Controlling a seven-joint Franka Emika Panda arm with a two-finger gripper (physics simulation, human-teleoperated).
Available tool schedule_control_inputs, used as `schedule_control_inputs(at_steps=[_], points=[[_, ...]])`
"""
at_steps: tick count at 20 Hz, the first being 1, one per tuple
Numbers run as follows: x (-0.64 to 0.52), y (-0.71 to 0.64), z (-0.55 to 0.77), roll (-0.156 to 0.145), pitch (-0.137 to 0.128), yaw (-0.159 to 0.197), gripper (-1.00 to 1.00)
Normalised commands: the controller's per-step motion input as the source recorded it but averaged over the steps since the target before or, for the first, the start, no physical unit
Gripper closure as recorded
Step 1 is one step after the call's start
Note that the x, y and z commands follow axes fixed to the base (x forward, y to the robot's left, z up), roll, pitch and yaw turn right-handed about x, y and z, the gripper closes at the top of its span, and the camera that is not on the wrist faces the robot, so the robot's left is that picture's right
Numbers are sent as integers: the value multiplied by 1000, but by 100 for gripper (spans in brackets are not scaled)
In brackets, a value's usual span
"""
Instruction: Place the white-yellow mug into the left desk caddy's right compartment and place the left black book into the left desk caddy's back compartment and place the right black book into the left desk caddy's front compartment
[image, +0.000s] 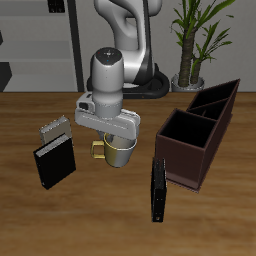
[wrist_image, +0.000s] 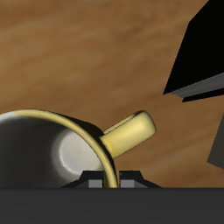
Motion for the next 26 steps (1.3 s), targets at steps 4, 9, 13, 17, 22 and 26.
schedule_control_inputs(at_steps=[4,9,13,17,22,26], points=[[-38,-86,323,-15,-36,38,100],[-104,-31,578,-5,-49,57,100],[-170,26,735,-20,-60,56,100],[-116,35,570,-78,-27,41,100],[-101,214,559,-55,-46,46,100],[-145,385,463,46,-43,51,100]])
